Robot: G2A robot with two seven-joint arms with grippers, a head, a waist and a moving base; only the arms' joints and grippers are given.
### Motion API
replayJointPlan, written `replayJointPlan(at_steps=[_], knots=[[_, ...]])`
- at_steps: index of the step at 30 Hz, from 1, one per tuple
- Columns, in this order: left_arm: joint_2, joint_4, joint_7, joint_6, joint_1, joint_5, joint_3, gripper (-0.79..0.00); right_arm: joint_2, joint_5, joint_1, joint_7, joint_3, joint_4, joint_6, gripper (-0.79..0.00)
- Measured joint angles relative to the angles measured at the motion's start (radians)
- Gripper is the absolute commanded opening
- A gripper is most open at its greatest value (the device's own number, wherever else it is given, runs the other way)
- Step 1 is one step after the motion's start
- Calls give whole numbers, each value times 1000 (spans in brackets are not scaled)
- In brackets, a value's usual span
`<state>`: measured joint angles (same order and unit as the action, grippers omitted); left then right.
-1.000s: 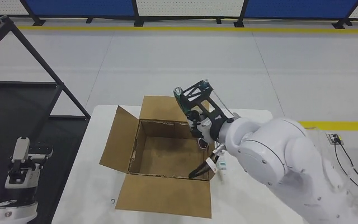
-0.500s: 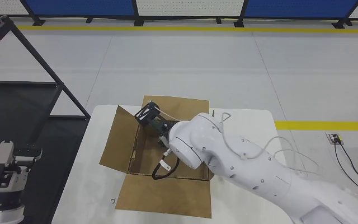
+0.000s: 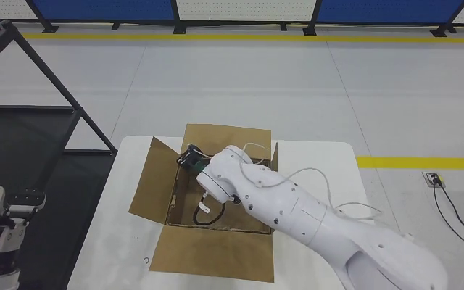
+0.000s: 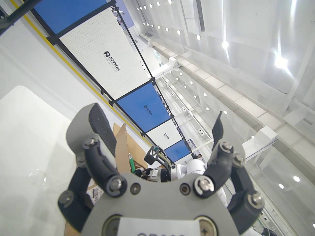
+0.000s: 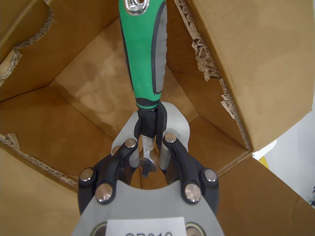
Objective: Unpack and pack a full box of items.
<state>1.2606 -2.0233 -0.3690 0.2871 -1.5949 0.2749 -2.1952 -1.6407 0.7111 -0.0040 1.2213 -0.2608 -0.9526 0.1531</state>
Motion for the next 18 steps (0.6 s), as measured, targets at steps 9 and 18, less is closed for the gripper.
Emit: replayJointPlan(at_steps=[9,18], knots=[[0,1,-3,0,0,2,-1,0,-108,-18,-10,3,38,277,-142,-785],[0,1,-3,0,0,2,-1,0,-195,-24,-36,-35,49,489,-265,-785]])
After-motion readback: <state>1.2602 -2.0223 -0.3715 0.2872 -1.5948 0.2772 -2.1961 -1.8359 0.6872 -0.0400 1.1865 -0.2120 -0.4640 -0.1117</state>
